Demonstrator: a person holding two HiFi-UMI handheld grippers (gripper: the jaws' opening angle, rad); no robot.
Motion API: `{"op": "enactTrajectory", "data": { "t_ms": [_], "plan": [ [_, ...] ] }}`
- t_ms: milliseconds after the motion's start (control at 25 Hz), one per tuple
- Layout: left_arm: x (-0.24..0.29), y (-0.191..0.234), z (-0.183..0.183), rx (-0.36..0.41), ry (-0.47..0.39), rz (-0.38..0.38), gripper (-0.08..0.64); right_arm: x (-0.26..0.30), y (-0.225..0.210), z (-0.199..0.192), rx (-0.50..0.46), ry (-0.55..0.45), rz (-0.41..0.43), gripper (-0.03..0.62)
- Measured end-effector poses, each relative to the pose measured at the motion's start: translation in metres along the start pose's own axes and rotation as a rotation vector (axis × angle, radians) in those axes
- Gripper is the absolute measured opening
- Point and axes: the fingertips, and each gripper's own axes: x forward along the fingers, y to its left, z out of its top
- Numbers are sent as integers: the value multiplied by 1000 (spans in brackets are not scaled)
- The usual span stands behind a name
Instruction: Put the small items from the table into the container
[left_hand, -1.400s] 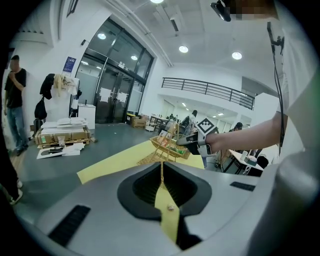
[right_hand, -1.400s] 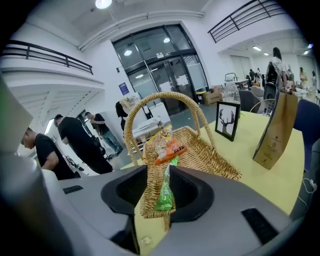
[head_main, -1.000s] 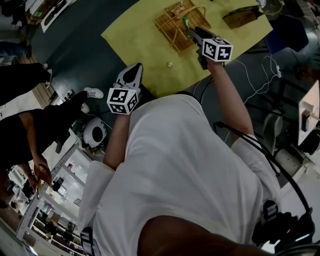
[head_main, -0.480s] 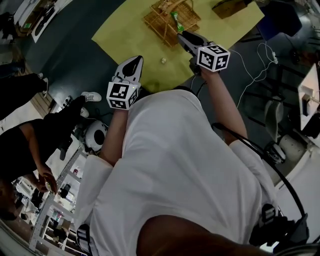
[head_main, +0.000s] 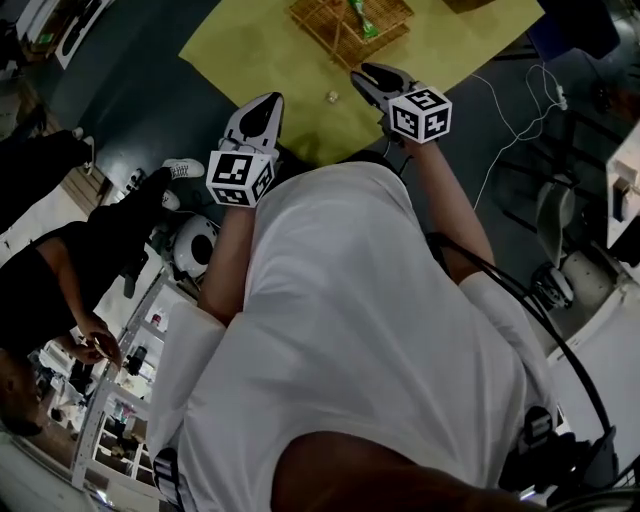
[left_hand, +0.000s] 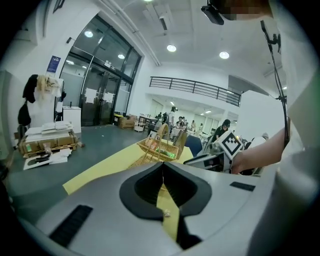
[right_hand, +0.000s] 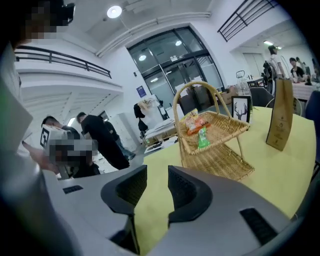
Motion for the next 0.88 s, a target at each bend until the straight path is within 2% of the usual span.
{"op": "enactTrajectory", "data": {
  "t_ms": [240, 400, 520, 640, 880],
  "plan": [
    [-30, 9, -6, -31, 5, 57, 9, 35, 1, -65, -135, 130, -40, 137],
    [-48, 4, -9, -66, 11, 71, 9, 56, 1, -110, -206, 240, -34, 137],
    [-64, 1, -11, -79, 30, 76, 9, 67, 6, -133, -242, 310, -25, 157],
    [-62, 4, -26, -87, 63, 99, 9, 84, -7, -157, -265, 366, -10, 190],
    [-67, 6, -43, -106, 96, 128, 9, 107, -8, -182, -320, 458, 16, 210]
  ]
}}
